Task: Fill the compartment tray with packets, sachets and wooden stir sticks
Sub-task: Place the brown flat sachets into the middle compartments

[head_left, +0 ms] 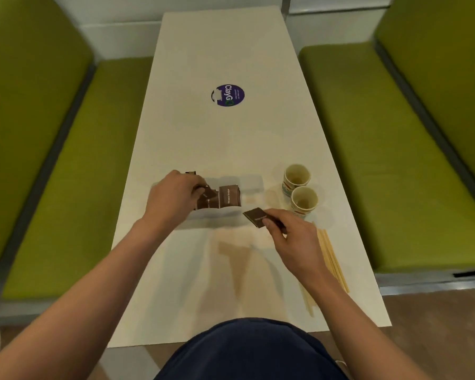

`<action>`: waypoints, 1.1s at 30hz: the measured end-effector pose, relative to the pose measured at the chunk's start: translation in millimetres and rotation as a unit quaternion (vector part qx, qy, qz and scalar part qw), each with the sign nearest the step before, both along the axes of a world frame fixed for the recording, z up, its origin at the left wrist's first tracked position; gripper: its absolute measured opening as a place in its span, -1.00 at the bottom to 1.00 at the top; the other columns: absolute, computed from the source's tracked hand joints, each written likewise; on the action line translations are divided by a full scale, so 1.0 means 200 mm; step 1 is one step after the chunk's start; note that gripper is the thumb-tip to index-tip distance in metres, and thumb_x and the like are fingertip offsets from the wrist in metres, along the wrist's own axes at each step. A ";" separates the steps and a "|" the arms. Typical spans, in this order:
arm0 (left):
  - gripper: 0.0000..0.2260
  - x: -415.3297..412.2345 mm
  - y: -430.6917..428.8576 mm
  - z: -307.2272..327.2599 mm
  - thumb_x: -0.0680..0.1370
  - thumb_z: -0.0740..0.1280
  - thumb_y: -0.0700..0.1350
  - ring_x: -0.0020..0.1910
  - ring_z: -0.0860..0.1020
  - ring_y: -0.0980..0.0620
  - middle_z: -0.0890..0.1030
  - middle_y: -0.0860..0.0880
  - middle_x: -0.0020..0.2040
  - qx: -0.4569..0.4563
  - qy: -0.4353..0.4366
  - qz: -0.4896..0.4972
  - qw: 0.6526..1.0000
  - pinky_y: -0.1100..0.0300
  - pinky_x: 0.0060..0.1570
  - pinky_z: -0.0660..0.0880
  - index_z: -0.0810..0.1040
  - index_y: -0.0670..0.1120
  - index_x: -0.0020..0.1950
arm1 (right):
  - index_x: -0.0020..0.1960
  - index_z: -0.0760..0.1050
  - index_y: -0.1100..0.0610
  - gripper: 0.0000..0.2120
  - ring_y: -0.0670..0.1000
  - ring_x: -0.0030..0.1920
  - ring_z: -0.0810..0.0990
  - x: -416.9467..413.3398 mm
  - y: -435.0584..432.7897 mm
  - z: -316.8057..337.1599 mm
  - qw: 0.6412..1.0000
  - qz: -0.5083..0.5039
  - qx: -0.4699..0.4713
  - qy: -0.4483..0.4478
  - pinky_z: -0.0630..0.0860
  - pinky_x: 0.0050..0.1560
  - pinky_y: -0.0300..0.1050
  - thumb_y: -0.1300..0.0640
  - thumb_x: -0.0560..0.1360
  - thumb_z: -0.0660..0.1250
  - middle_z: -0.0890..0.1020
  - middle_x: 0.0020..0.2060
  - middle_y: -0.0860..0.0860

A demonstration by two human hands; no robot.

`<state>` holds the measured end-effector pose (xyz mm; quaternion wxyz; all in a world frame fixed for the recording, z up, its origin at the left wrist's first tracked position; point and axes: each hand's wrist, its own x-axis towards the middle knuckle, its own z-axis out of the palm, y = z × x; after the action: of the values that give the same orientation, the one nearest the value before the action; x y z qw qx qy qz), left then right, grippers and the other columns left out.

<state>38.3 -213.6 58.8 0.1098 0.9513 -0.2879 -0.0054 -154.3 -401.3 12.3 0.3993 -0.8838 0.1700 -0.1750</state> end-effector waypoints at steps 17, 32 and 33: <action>-0.90 0.11 -0.10 -0.14 0.58 0.39 -0.05 0.04 0.50 -0.12 0.67 -0.02 -0.06 0.088 -0.011 -0.072 0.993 0.01 -0.10 0.48 0.66 -0.01 0.06 | 0.17 0.65 0.09 -0.75 0.13 0.12 0.54 0.69 -0.07 0.08 0.975 0.116 -0.102 0.162 0.47 0.10 0.02 0.10 0.67 0.21 0.64 0.05 0.05; -0.90 0.08 -0.09 -0.14 0.55 0.40 -0.12 0.02 0.48 -0.10 0.62 -0.02 -0.05 0.045 -0.027 -0.060 0.997 0.02 -0.14 0.45 0.66 -0.03 0.04 | 0.23 0.64 0.06 -0.69 0.06 0.20 0.43 0.68 -0.01 -0.04 0.972 0.088 -0.169 0.139 0.49 0.06 -0.03 -0.10 0.61 0.34 0.55 0.12 -0.01; -0.89 0.08 -0.09 -0.14 0.55 0.41 -0.12 0.02 0.48 -0.10 0.62 -0.02 -0.03 0.039 -0.027 -0.060 0.997 0.03 -0.13 0.43 0.66 -0.03 0.05 | 0.24 0.64 0.06 -0.68 0.06 0.21 0.43 0.67 -0.01 -0.04 0.976 0.082 -0.158 0.125 0.48 0.08 -0.04 -0.10 0.62 0.33 0.56 0.13 -0.01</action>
<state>53.5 -231.7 31.4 0.0640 0.9359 -0.3464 0.0022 -20.7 -404.3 5.2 0.2431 -0.9615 0.1159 -0.0542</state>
